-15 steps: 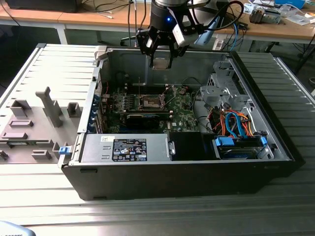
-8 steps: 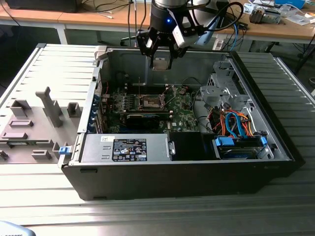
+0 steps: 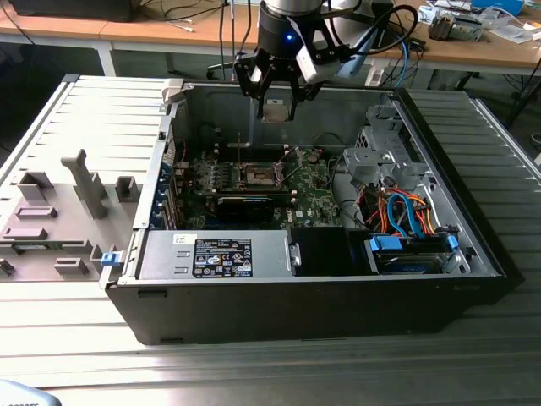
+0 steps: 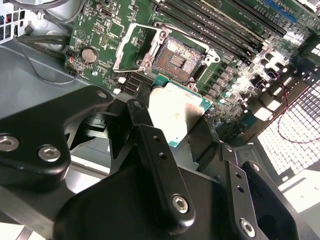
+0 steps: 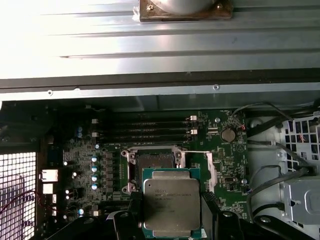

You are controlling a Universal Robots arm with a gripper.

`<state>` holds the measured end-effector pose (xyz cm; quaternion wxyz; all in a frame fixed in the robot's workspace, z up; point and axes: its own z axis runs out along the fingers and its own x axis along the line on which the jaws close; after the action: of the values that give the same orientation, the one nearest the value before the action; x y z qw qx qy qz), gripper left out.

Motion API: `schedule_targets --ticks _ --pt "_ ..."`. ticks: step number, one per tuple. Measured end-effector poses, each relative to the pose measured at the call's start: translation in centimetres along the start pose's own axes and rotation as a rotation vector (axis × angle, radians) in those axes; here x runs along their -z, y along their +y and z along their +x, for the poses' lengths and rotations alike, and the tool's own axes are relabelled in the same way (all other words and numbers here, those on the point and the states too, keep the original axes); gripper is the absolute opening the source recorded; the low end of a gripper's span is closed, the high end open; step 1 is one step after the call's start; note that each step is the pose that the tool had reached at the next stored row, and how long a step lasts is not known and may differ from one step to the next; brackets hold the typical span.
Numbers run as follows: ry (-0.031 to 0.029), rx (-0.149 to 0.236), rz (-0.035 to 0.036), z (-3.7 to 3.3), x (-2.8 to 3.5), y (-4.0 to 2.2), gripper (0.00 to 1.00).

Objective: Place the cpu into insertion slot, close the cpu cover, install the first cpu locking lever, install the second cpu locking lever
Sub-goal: 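Place the cpu into insertion slot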

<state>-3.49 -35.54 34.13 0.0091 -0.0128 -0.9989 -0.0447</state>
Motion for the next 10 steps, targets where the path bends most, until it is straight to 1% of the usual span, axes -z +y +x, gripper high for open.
schedule_targets --ticks 10 --pt "0.0 0.0 0.0 -0.01 -0.22 -0.14 0.55"
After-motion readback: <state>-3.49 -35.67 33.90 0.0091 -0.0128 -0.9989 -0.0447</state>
